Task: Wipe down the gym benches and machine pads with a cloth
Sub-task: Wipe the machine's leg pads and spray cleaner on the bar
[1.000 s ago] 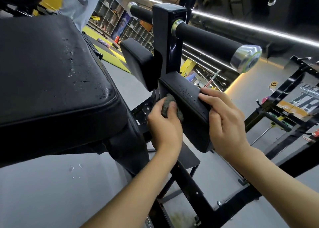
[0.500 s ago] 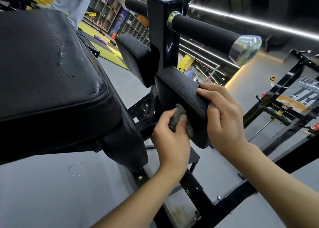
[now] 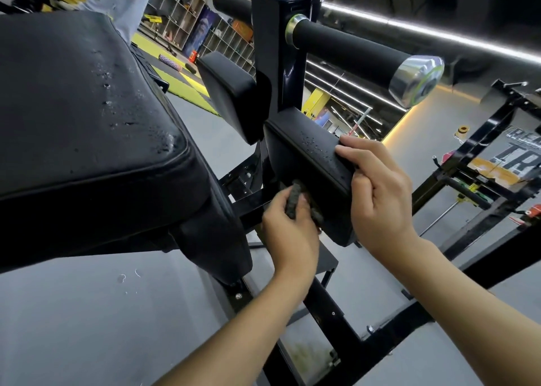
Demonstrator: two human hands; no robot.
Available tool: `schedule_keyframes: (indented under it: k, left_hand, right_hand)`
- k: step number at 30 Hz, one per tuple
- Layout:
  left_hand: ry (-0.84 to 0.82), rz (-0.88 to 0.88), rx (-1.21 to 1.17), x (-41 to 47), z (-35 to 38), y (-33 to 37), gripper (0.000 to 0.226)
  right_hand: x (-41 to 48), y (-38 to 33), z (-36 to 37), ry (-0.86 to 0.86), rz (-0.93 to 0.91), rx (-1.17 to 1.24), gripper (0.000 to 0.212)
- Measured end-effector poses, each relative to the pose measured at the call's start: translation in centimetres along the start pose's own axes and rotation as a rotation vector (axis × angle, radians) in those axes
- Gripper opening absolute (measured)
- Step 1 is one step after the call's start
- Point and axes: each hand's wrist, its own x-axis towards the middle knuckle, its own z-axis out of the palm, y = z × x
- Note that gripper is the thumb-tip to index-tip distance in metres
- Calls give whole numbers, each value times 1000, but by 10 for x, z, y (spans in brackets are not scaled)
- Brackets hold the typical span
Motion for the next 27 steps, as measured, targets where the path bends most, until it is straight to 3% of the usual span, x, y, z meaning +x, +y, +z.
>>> schedule_keyframes:
  k: [4, 7, 10, 12, 18, 22, 27]
  left_hand:
    - [-63, 31, 11, -7, -3, -1, 12]
    - [33, -53, 22, 20, 8, -23, 37]
    - [-38, -74, -8, -2, 0, -7, 18]
    - [-107, -69, -36, -11, -1, -6, 20]
    - [-32, -202, -25, 16, 9, -28, 19]
    - [-181, -238, -74, -13, 3, -22, 26]
    - [-74, -288, -105, 2, 9, -23, 20]
  right_hand:
    - [-1, 1, 1, 15, -7, 1, 44]
    - [0, 0, 0, 13, -7, -1, 44]
    - [0, 0, 2, 27, -2, 4, 43]
    - [0, 1, 2, 42, -10, 7, 43]
    - [0, 1, 3, 46, -9, 20, 43]
    - [0, 2, 3, 62, -19, 16, 42]
    - [0, 2, 3, 54, -17, 12, 42]
